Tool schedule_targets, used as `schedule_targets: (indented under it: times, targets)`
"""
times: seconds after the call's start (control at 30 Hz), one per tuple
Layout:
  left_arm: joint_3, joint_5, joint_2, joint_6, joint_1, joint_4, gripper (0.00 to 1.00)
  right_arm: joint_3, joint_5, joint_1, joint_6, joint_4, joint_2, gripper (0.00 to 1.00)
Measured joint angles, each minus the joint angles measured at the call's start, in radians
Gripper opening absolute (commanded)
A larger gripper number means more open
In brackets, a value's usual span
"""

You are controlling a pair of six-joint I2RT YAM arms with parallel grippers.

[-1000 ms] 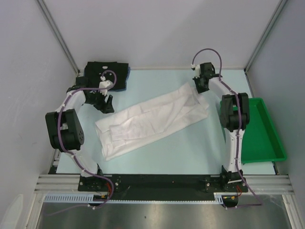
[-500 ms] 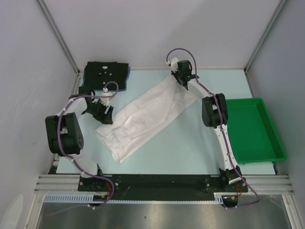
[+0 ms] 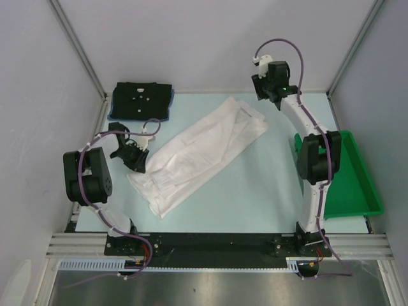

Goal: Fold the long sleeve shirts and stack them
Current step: Fold the shirt

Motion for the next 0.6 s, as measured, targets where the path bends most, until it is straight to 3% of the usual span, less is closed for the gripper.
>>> schedule_targets:
  times: [0.2, 0.33, 0.6]
  targets:
    - [-0.064, 0.002, -0.050, 0.018, 0.000, 0.007, 0.27, -0.323, -0.191, -0.101, 0.255, -0.101, -0.125, 0.50]
    - [-0.092, 0.003, -0.073, 0.024, -0.004, -0.021, 0.29, -0.497, -0.303, -0.125, 0.397, -0.126, -0.124, 0.51]
    - [-0.116, -0.002, -0.100, 0.024, -0.006, -0.095, 0.44, -0.554, -0.477, -0.129, 0.592, -0.010, -0.078, 0.53]
